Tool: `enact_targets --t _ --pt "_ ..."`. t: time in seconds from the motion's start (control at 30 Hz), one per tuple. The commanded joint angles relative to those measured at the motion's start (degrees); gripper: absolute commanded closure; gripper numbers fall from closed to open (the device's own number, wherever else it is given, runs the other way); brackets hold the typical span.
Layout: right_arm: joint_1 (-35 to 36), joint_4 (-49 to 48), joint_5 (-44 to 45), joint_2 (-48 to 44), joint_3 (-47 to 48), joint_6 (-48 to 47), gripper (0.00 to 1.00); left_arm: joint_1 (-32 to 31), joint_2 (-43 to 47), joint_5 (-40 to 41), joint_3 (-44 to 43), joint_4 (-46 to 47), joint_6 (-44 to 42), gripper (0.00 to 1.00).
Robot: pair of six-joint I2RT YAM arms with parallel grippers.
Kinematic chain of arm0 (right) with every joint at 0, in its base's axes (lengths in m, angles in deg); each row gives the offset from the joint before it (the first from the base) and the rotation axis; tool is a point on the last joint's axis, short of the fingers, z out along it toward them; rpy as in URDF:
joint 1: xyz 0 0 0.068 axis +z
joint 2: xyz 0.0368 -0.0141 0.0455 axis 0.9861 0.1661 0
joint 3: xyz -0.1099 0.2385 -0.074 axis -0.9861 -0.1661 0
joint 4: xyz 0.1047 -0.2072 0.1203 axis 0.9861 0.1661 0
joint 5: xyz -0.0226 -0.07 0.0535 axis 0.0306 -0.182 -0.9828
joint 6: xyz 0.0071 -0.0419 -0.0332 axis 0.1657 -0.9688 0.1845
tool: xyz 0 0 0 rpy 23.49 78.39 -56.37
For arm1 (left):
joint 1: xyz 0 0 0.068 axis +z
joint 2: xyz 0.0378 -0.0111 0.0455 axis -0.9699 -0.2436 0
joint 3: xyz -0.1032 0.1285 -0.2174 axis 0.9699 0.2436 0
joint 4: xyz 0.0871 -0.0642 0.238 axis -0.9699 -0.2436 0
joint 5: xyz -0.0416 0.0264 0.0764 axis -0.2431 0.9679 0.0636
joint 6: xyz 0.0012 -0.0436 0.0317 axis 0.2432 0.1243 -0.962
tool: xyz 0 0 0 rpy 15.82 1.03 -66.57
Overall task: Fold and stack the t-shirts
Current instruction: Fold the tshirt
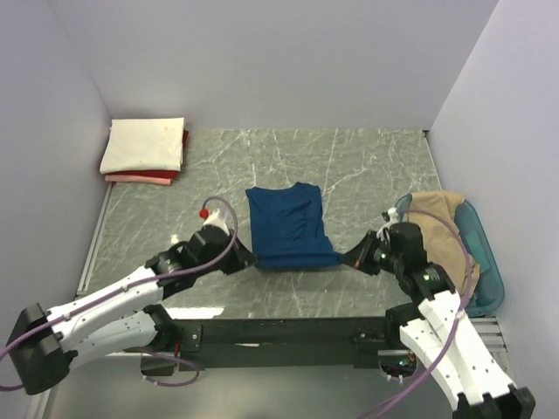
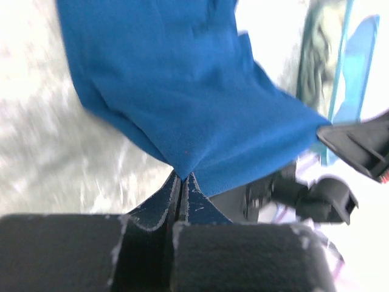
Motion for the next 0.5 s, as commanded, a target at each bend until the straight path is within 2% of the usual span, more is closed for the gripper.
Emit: enact_targets --t 0.0,0.27,0.47 --pt "-0.24 -5.49 4.30 6.40 5.55 -2.47 1.00 6.70 -5.04 -3.74 -4.64 0.74 -6.40 1.00" --pt "-0.85 -11.81 6.84 26.96 19.79 -4.58 1.00 18.74 -17.97 -11.57 -17.04 1.18 -13.79 1.00" --pt "-2.43 -15.24 4.74 41.91 29.72 -4.67 1.00 25.43 -29.48 -16.31 -24.68 1.88 -16.69 1.00"
